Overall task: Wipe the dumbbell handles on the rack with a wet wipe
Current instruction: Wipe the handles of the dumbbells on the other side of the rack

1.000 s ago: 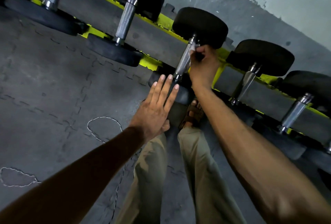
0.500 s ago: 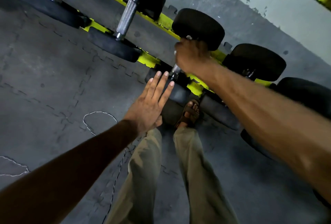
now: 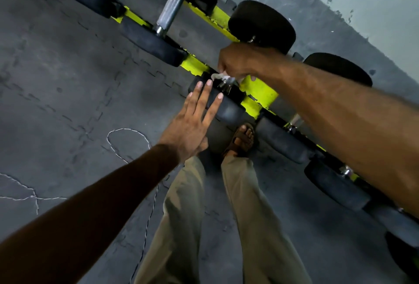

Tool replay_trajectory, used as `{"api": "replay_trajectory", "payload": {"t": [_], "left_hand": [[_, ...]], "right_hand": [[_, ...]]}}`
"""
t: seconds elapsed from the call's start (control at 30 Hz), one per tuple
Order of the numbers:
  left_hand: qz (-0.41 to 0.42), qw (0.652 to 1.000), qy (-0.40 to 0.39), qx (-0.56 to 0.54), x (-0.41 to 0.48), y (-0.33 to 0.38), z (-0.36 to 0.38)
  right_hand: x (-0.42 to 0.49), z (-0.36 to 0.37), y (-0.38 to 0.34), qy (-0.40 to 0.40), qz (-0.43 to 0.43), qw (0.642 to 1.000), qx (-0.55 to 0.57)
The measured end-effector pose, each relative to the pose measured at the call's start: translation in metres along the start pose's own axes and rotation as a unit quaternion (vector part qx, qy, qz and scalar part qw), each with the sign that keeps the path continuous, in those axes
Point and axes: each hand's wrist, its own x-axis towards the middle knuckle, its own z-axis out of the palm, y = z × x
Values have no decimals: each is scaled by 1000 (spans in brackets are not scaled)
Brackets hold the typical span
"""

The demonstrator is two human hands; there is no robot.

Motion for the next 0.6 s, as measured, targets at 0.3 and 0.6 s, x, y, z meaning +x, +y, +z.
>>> {"api": "replay_trajectory", "payload": {"t": [0.3, 0.6], "left_hand": [[-7, 1000, -16, 18, -2, 0, -9], [-4, 1000, -14, 10, -2, 3, -7]], "right_hand": [[24, 12, -18, -59, 43, 976, 203], [-23, 82, -21, 280, 54, 936, 208]]}}
